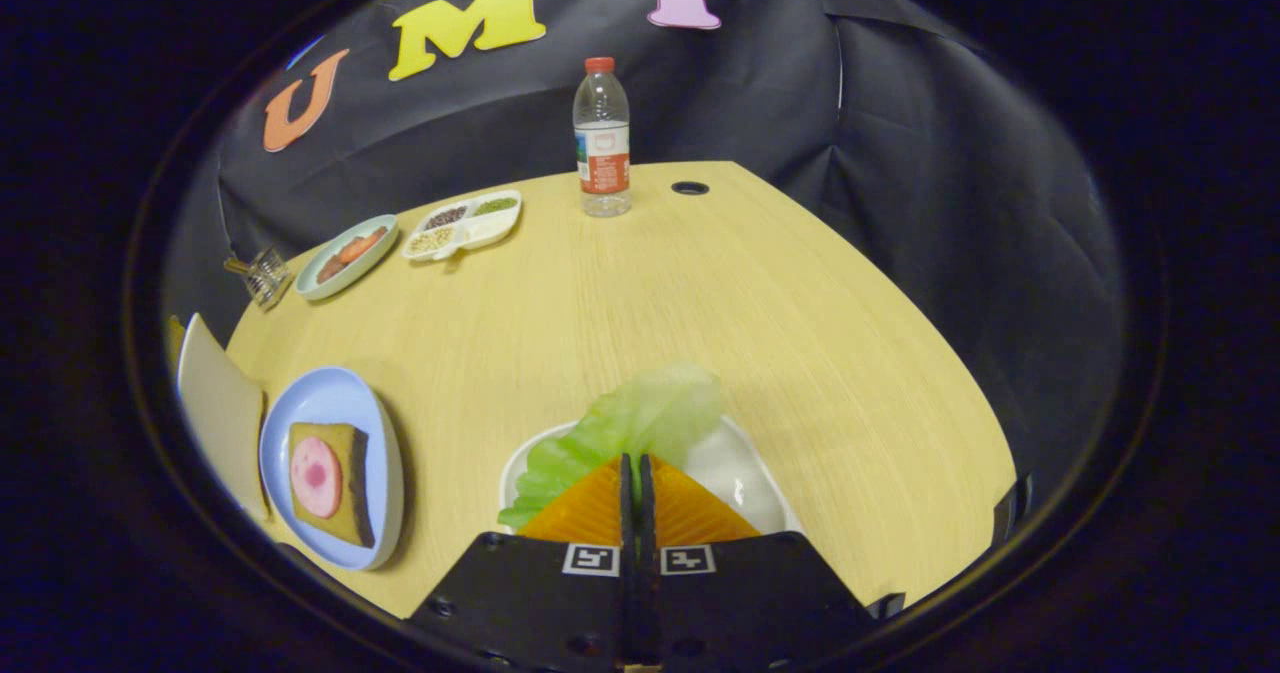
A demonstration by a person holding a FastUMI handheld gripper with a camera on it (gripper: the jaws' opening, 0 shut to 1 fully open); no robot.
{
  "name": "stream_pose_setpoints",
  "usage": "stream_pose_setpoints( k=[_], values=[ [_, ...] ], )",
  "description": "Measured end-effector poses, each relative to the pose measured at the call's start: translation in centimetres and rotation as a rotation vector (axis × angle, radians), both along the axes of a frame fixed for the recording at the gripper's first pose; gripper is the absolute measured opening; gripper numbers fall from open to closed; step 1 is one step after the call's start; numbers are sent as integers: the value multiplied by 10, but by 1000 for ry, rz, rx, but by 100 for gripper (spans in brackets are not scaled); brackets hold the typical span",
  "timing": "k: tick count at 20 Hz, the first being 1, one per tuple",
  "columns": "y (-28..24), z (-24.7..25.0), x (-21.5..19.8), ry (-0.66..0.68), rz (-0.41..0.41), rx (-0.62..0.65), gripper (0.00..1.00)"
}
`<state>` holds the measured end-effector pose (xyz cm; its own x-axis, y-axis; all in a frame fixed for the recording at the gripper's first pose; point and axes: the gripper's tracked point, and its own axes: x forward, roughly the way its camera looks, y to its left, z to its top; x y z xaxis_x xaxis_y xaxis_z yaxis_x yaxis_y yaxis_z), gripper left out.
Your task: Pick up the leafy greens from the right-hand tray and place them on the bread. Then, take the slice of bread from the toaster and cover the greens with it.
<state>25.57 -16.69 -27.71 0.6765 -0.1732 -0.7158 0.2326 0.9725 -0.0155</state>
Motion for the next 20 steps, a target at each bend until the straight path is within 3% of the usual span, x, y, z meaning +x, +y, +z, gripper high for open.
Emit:
stream_pose_setpoints(
  k=[6, 12, 20],
  values=[
    [23, 39, -28, -73, -1, -27, 0],
    [80, 84, -46, -151, 52, -56, 0],
    [186, 72, -42, -139, 156, -30, 0]
  ],
)
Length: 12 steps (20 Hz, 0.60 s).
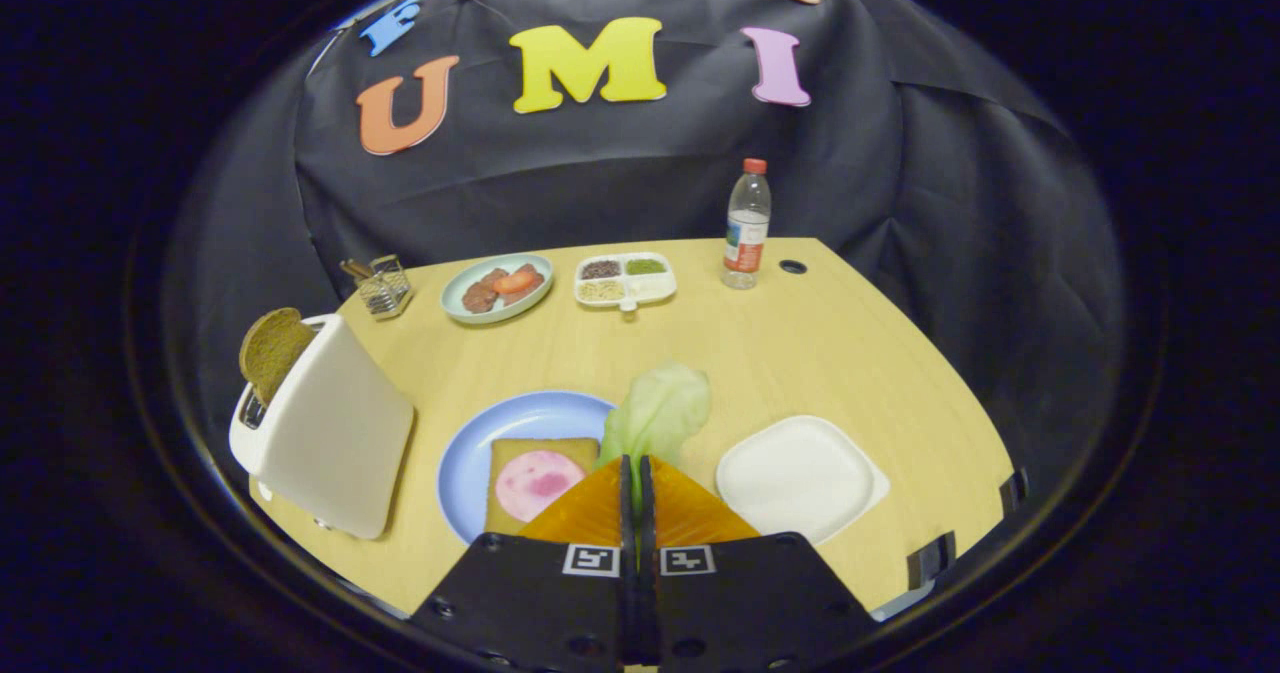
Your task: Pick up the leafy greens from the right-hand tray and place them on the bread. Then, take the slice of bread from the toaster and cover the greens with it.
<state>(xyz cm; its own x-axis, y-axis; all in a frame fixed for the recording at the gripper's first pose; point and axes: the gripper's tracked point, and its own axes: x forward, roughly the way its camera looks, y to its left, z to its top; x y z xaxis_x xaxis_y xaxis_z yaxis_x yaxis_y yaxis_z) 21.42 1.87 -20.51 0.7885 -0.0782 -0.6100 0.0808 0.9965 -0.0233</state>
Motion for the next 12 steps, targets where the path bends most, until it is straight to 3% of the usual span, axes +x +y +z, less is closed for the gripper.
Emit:
stream_pose_setpoints(
  k=[6, 12],
  values=[
    [89, -11, 15, -11, 117, 40, 0],
    [91, -54, 39, 73, 83, 34, 0]
  ],
)
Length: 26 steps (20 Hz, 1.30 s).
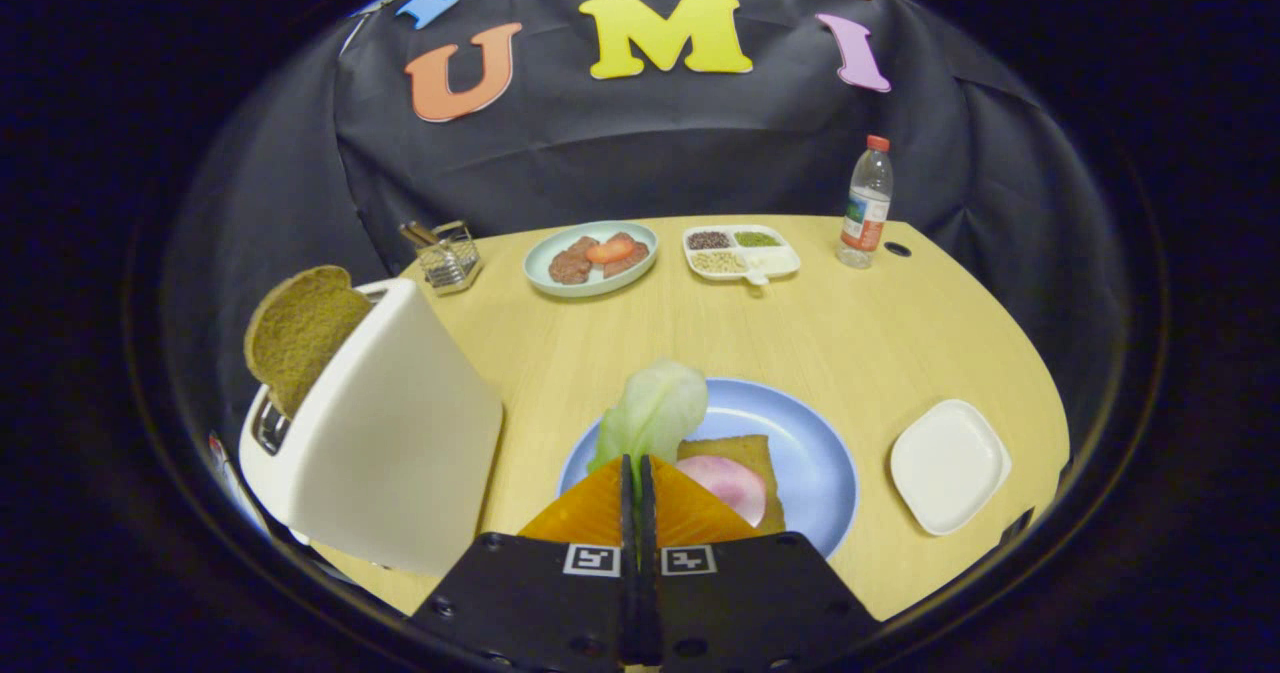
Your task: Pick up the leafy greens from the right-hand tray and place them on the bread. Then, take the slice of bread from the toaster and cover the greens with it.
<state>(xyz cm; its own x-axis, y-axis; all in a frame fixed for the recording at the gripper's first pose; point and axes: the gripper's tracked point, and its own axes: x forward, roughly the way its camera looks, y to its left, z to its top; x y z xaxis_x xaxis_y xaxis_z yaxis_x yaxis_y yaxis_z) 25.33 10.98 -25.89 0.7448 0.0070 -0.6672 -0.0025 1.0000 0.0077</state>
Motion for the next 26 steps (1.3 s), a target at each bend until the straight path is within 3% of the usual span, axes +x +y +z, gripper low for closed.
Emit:
stream_pose_setpoints(
  k=[4, 11, 16, 20, 26],
  values=[
    [-23, -20, 8, 19, -43, -19, 0],
    [-41, -26, 11, 6, -50, -66, 1],
    [-45, -29, 7, 15, -52, -57, 65],
    [-45, -14, -5, 13, -67, -67, 97],
    [-12, 39, -32, -55, -13, -130, 97]
  ],
)
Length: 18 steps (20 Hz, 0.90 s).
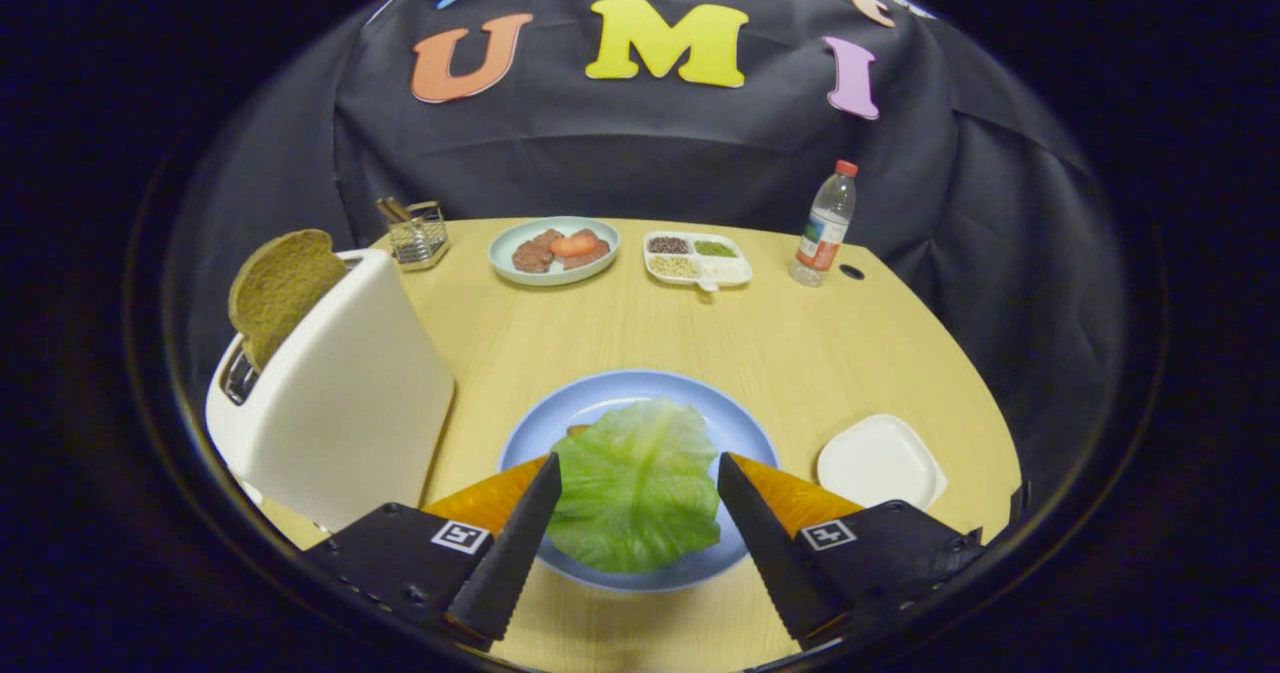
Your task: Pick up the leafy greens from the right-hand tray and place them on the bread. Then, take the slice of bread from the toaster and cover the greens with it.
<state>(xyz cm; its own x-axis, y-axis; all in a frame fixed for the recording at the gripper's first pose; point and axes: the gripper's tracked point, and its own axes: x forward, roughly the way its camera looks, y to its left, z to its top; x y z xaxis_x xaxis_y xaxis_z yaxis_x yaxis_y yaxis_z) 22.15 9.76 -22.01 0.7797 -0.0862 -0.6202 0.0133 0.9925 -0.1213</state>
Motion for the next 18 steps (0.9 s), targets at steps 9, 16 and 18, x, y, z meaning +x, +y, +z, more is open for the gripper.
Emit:
stream_pose_setpoints(
  k=[9, 16, 18],
  values=[
    [34, 94, -53, -134, 1, -2, 96],
    [106, 160, -88, -251, 60, 23, 96],
    [130, 163, -89, -263, 85, 3, 95]
  ],
)
